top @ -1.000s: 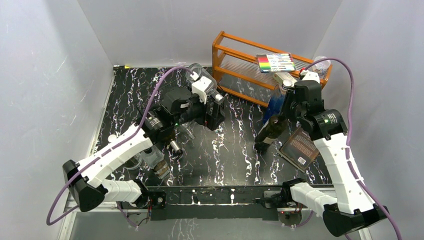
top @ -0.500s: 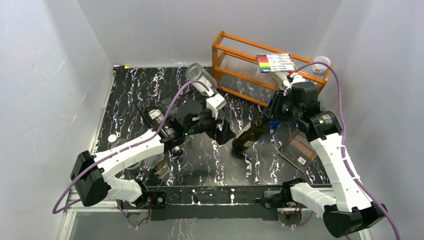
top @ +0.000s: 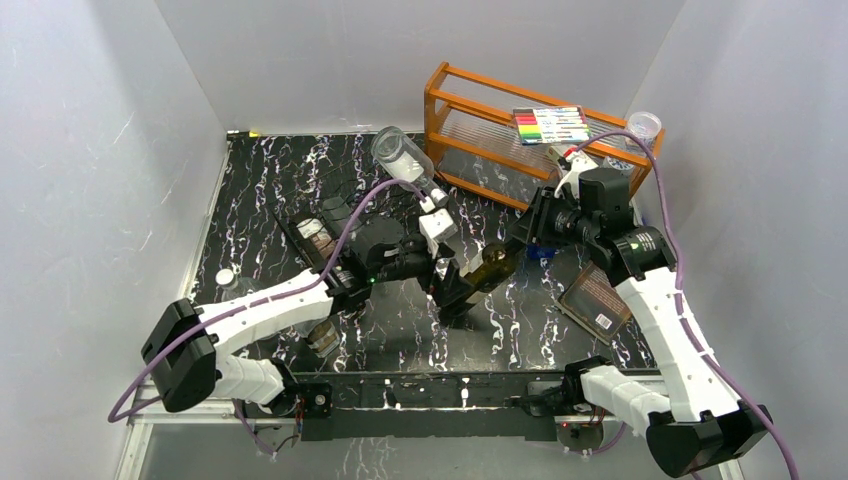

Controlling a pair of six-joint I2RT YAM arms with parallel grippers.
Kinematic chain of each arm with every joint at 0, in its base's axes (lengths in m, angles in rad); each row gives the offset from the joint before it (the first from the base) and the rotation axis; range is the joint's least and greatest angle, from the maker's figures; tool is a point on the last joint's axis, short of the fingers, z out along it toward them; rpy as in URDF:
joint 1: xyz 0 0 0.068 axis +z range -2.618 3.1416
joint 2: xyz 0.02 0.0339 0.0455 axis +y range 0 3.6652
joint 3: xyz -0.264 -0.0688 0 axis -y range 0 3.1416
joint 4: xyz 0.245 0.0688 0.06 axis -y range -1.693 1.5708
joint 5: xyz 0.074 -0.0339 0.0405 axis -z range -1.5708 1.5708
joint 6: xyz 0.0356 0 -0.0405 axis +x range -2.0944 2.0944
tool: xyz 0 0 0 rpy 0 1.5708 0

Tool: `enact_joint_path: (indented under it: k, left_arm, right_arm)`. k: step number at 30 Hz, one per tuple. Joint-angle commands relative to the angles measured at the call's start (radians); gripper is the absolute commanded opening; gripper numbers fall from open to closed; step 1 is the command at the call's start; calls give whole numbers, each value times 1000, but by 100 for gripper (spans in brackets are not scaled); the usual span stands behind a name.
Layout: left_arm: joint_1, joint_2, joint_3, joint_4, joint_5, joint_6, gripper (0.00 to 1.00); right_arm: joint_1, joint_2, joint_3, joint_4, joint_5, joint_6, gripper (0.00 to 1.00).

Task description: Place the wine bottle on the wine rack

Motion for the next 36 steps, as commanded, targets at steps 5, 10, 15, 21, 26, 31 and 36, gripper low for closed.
enact_joint_path:
  k: [5,10,15,21,26,31,36]
  left_arm:
    - [-20,54,-50,90,176,63,95]
    - [-20,59,-76,150,170,42,95]
    - [-20,113,-66,154,138,19,98]
    - [-19,152,-40,128,51,-21,98]
    - [-21,136,-51,202,151,-2,94]
    - [-19,131,-60,208,127,64,54]
    - [-18,134,-2,158,208,169,24]
  right_arm:
    - [-2,-50,2,179,-174,79,0]
    - [-2,-64,-10,203,-232,90,0]
    - [-2,-76,-25,218,-260,102,0]
    - [-2,-90,-48,234,-286,104,0]
    - [-2,-110,-65,244,-297,100,0]
    - [-2,-122,-78,253,-317,107,0]
    - [-2,-132,-85,236,-319,86,14]
